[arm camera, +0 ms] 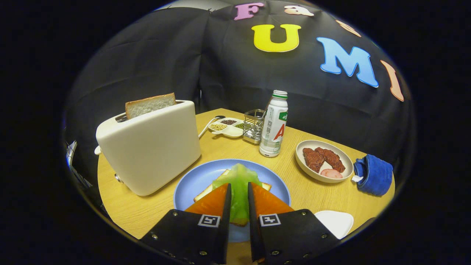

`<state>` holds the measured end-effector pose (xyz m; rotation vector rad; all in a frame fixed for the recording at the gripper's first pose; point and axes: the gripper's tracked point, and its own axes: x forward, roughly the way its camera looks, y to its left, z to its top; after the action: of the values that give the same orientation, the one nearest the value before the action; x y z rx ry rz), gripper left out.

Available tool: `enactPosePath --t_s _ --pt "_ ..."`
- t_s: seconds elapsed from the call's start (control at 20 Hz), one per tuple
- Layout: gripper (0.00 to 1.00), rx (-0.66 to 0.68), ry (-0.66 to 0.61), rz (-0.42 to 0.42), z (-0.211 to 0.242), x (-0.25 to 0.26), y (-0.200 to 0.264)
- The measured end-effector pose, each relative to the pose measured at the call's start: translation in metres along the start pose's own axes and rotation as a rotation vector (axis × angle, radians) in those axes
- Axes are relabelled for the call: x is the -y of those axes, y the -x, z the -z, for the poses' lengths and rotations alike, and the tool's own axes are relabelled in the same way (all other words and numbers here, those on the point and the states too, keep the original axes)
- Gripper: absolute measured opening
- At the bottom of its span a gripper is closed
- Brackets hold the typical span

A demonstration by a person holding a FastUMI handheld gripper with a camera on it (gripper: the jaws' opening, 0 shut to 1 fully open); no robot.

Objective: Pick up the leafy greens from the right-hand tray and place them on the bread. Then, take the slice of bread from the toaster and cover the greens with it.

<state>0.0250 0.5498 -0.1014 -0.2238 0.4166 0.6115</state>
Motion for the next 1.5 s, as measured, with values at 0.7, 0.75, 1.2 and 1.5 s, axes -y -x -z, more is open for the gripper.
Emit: enactPosePath --t_s 0.7,0.75,1.2,1.5 --pt "0.34 0.211 -0.088 0.053 -0.038 -0.028 0.053" --pt "0.34 0.232 -0.087 0.054 -0.043 -0.034 0.054" --pt "0.34 0.342 -0.103 0.051 -0.079 -0.100 0.060" --pt "0.34 0.375 -0.086 -0.008 -0.103 -0.157 0.051"
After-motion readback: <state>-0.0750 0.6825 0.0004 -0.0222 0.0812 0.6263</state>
